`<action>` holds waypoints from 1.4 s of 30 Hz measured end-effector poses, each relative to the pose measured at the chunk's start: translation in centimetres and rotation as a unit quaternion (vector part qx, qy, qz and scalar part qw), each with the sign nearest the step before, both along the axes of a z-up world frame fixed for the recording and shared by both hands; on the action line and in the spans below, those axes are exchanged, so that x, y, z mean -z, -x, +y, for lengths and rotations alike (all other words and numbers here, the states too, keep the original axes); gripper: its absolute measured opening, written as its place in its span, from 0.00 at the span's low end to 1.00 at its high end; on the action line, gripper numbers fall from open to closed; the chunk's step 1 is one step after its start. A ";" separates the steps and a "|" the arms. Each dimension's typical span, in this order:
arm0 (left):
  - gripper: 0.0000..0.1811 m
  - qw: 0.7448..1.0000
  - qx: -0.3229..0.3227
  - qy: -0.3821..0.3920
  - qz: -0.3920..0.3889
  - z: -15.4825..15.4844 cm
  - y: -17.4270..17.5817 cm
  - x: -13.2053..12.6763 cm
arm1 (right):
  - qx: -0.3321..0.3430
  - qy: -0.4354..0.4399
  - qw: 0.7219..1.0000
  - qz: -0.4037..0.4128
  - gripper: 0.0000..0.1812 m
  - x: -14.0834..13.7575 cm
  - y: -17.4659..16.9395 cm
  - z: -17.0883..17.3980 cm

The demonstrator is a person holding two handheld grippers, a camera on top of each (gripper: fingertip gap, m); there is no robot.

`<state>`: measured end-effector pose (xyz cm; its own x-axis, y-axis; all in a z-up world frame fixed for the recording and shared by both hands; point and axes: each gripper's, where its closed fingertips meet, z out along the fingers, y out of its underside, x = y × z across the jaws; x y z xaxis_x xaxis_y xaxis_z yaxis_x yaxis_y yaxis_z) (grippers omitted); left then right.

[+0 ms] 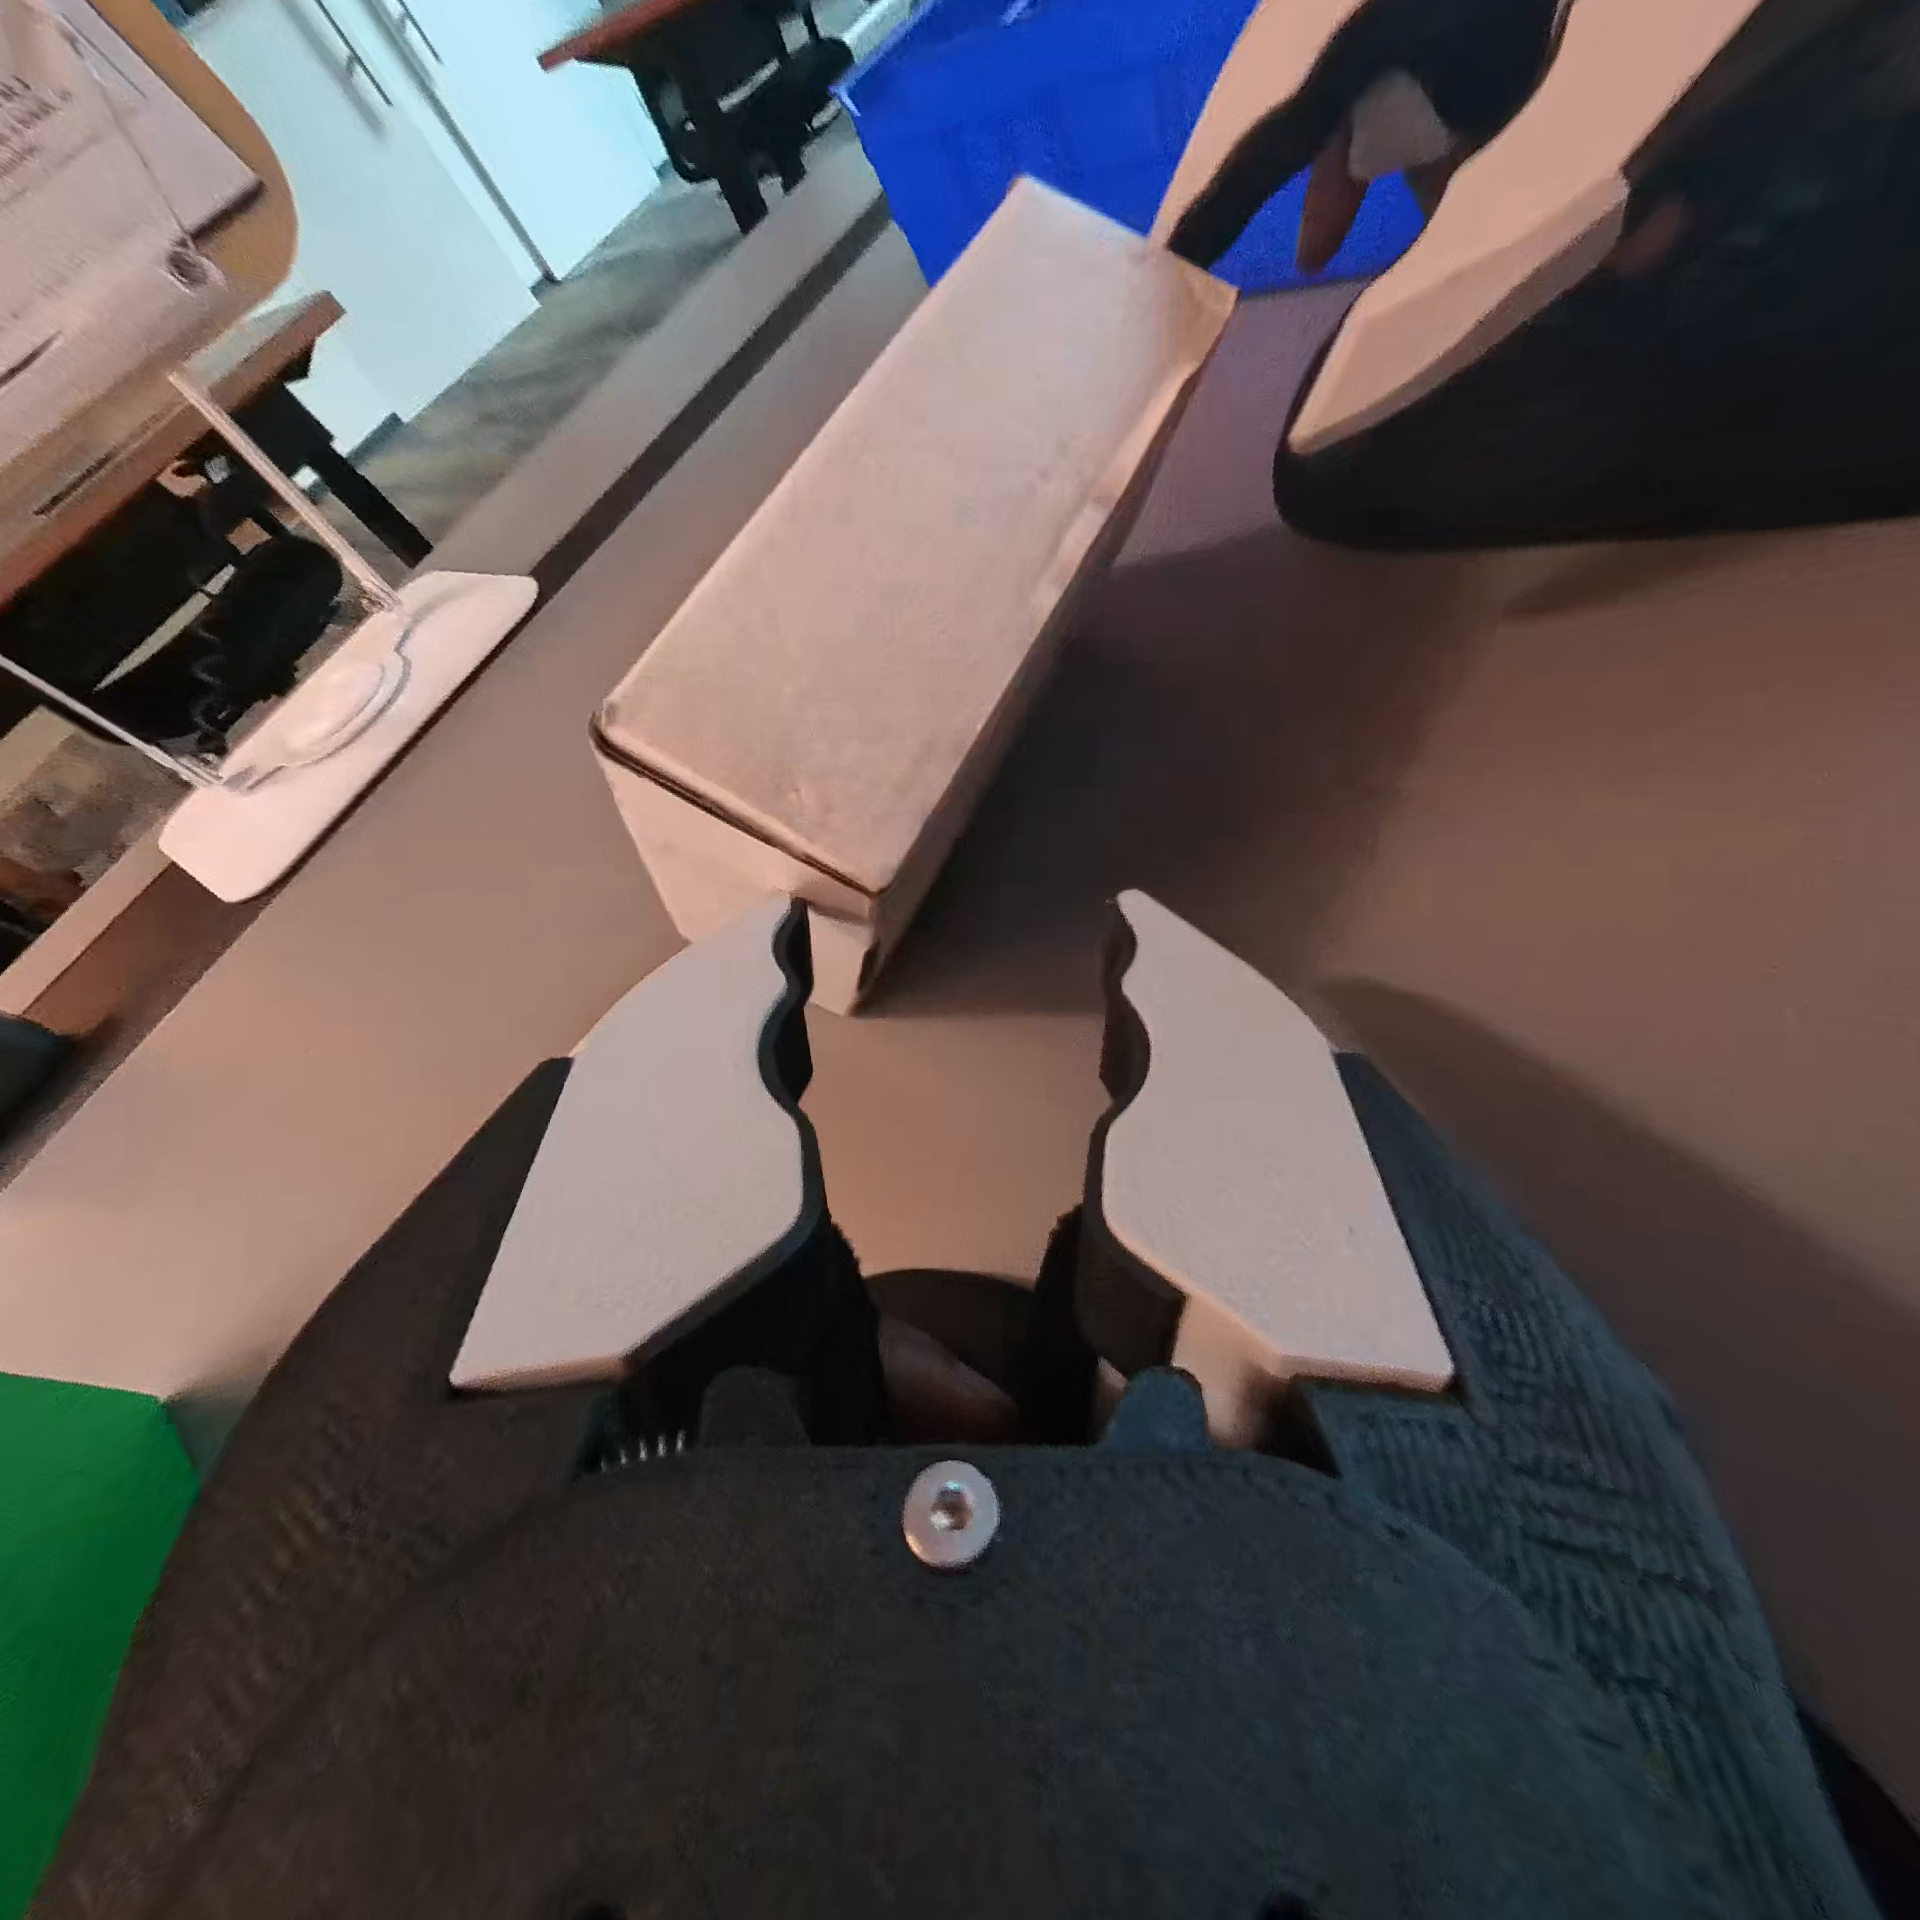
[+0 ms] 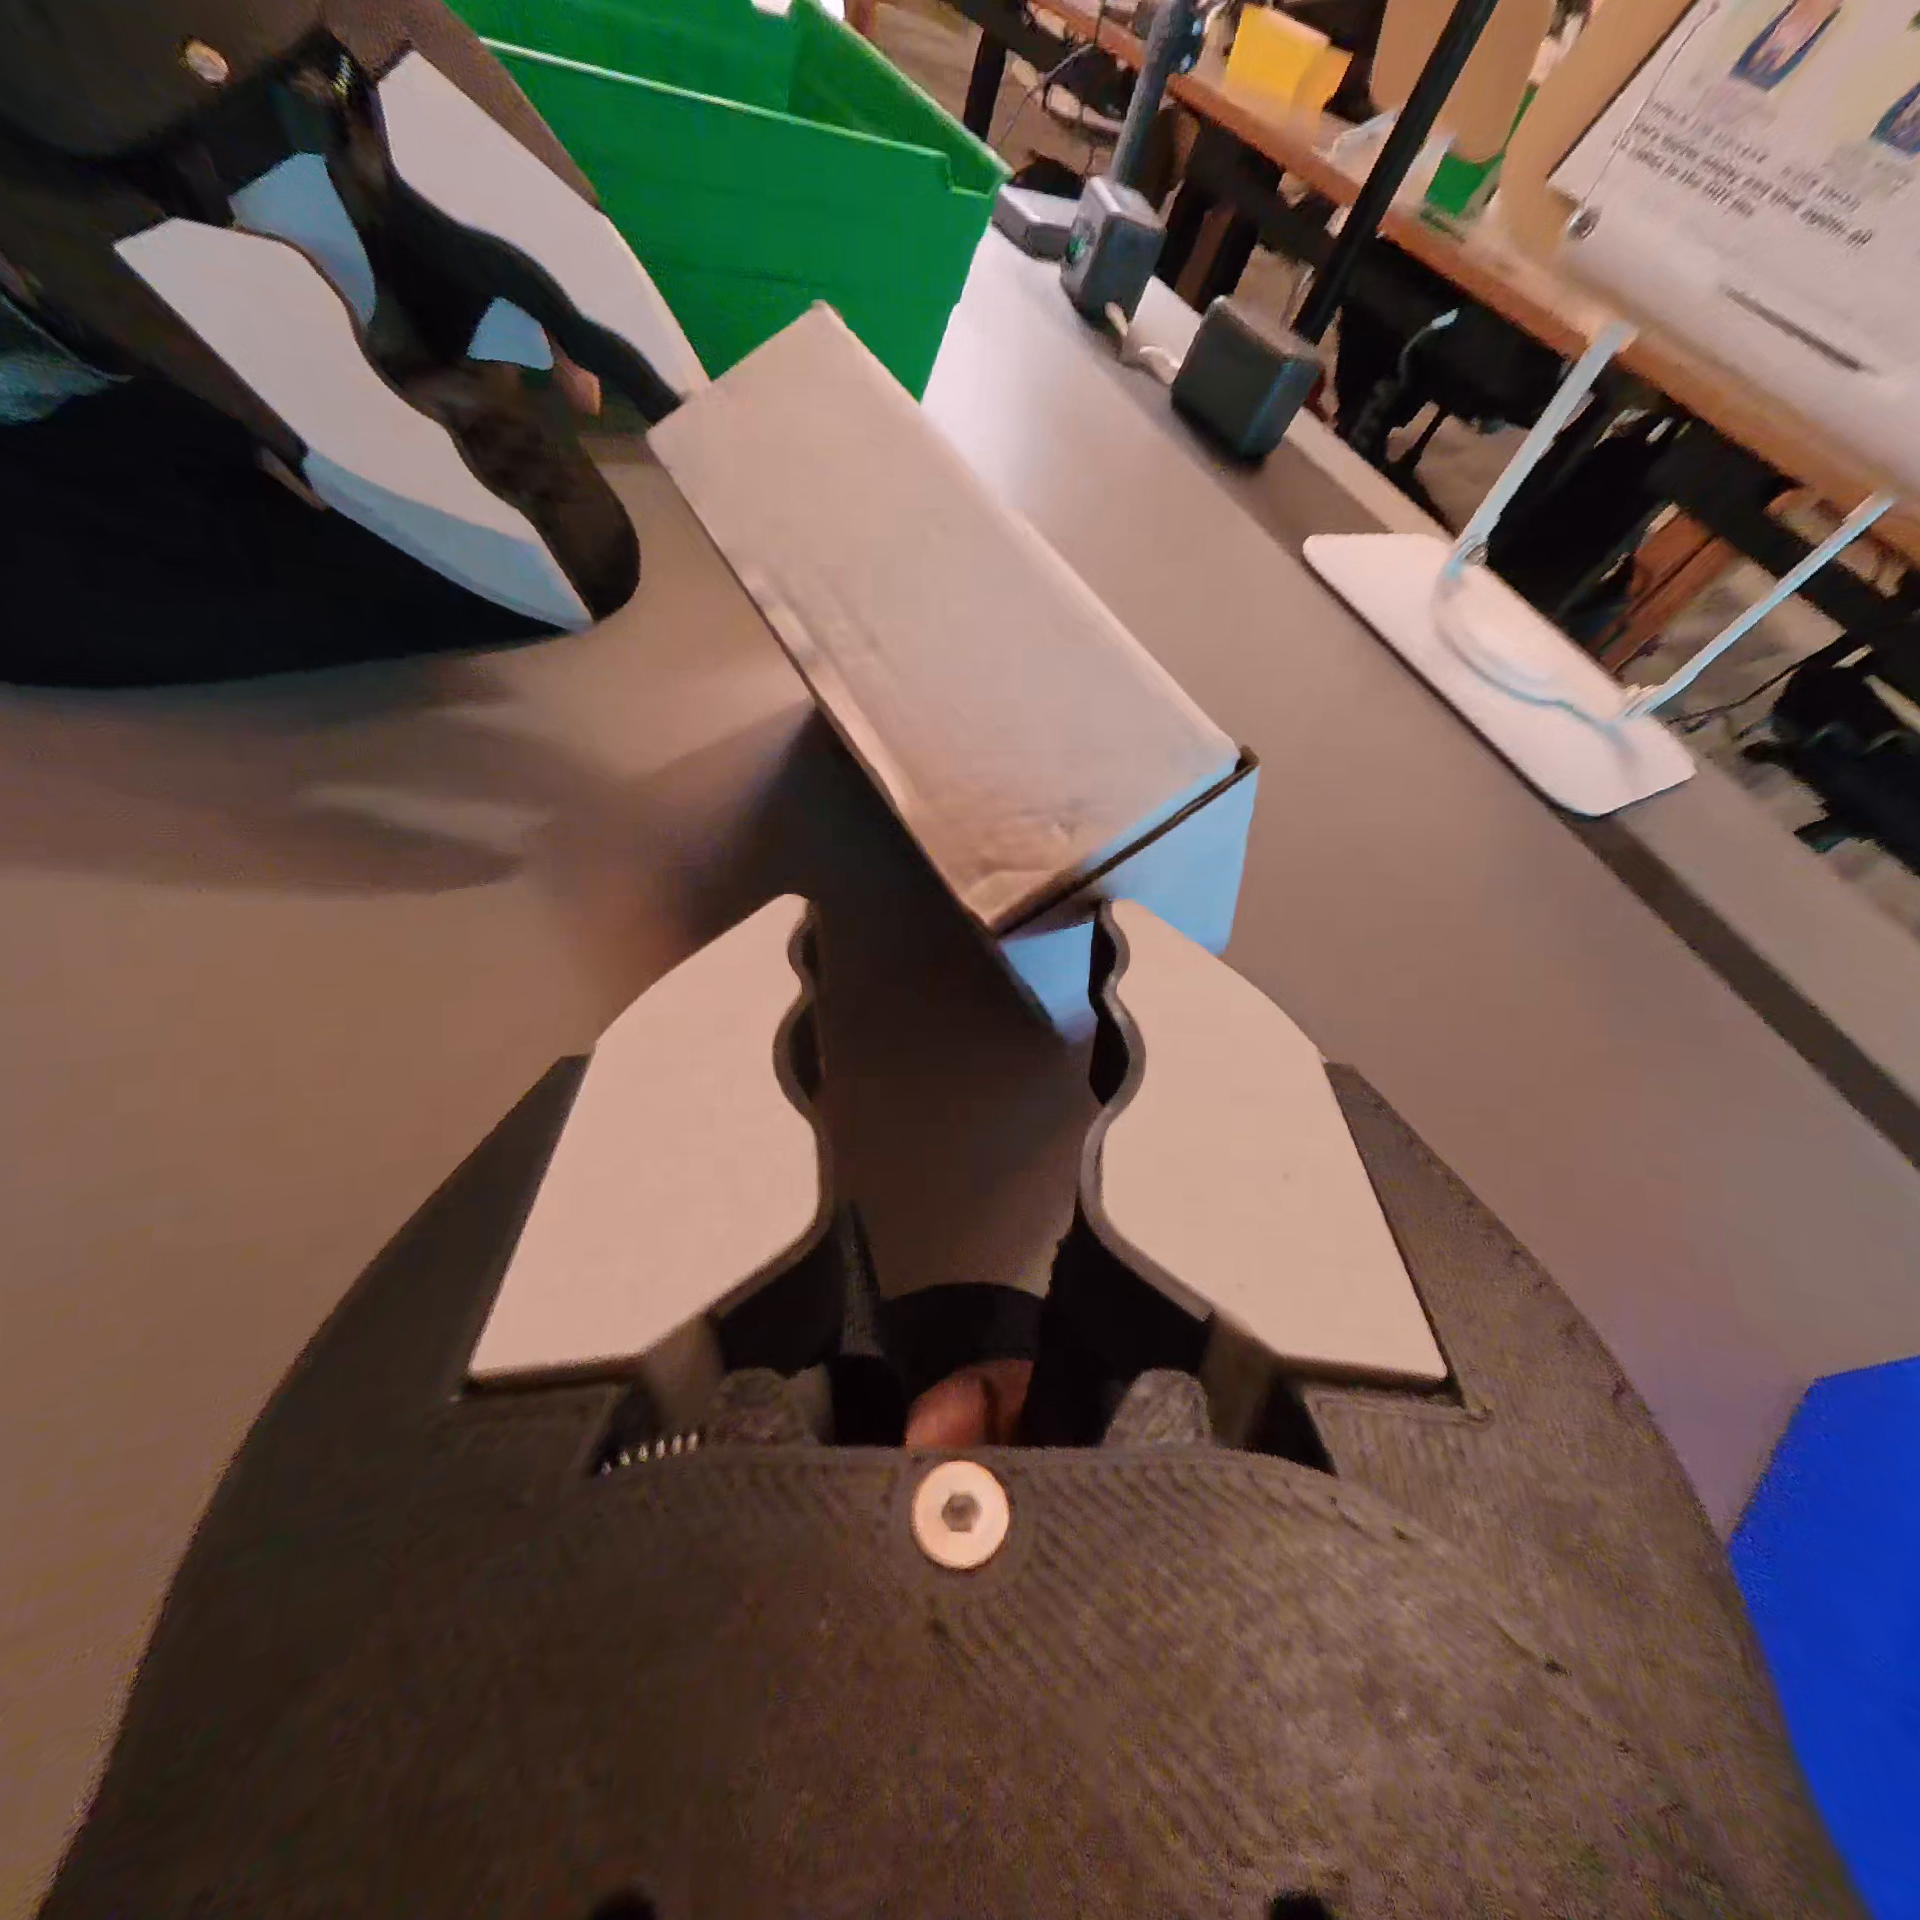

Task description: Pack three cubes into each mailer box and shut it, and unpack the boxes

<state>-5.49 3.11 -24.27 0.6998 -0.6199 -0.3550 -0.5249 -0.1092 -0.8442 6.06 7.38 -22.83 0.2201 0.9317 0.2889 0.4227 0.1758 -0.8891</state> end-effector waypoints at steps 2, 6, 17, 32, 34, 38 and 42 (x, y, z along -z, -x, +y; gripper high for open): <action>0.30 1.000 -0.002 0.001 -0.012 0.1 0.0 -0.3 | 0.004 -0.003 1.000 0.007 0.27 -0.2 0.0 0.1; 0.30 1.000 0.003 0.002 -0.017 0.0 -0.4 -0.9 | 0.009 0.011 0.999 0.039 0.28 -1.0 -0.1 0.4; 0.53 0.994 0.013 0.019 -0.105 1.4 -0.6 -1.9 | 0.005 0.073 0.995 0.067 0.29 -0.9 -0.3 0.6; 0.61 0.977 0.154 0.083 -0.124 6.4 -4.2 0.5 | 0.001 0.104 0.992 0.075 0.33 -0.5 -0.1 1.0; 0.58 0.970 0.168 0.065 -0.163 6.4 -4.5 -0.1 | 0.005 0.110 0.991 0.077 0.32 -0.6 -0.1 1.1; 0.51 0.974 0.163 0.064 -0.145 6.4 -4.0 0.1 | -0.006 0.092 0.993 0.070 0.29 -1.0 -0.4 1.0; 0.51 0.974 0.168 0.066 -0.139 6.2 -4.1 0.1 | 0.004 -0.061 0.995 0.083 0.29 -4.7 -0.8 1.2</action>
